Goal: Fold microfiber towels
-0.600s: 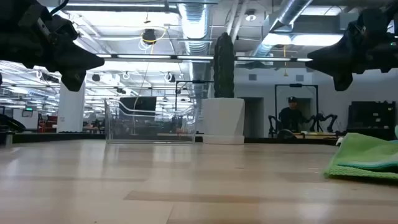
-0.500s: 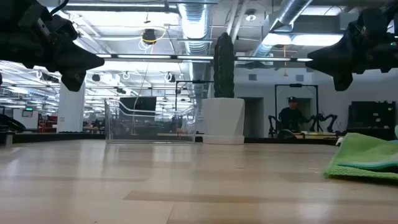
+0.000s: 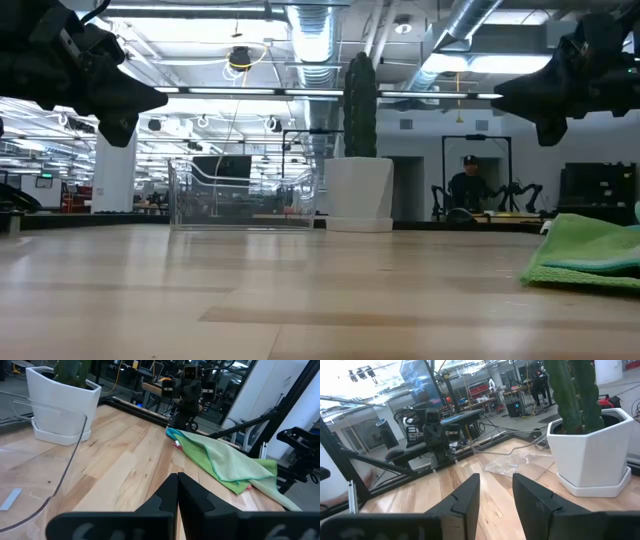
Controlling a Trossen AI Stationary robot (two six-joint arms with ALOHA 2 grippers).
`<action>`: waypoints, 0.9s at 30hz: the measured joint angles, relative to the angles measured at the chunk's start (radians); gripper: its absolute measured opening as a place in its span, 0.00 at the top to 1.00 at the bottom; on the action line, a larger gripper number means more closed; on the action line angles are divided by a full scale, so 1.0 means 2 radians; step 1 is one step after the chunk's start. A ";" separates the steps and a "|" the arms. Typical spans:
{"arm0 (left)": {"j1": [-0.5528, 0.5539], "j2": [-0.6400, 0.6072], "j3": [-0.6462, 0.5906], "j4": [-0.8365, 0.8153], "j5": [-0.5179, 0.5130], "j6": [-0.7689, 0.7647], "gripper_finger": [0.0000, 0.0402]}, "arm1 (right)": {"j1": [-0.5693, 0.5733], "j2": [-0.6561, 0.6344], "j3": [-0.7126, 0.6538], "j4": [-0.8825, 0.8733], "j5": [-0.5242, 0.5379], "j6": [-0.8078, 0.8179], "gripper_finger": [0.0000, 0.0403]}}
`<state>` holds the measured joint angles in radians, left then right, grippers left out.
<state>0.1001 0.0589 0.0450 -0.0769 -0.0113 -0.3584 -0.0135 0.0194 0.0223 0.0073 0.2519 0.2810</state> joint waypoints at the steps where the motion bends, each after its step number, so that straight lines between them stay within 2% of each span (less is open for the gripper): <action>1: 0.000 0.000 0.000 0.000 0.000 0.000 1.00 | 0.000 0.000 0.000 0.000 0.000 0.000 0.65; 21: 0.000 0.000 0.000 0.001 -0.001 0.000 1.00 | 0.000 0.000 0.000 0.000 0.000 0.000 0.65; 27: 0.000 0.000 -0.002 0.032 -0.039 -0.002 1.00 | 0.000 0.000 0.000 0.000 0.000 0.000 0.65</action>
<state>0.1005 0.0586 0.0402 -0.0136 -0.0897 -0.3622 -0.0132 0.0193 0.0223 0.0074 0.2517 0.2810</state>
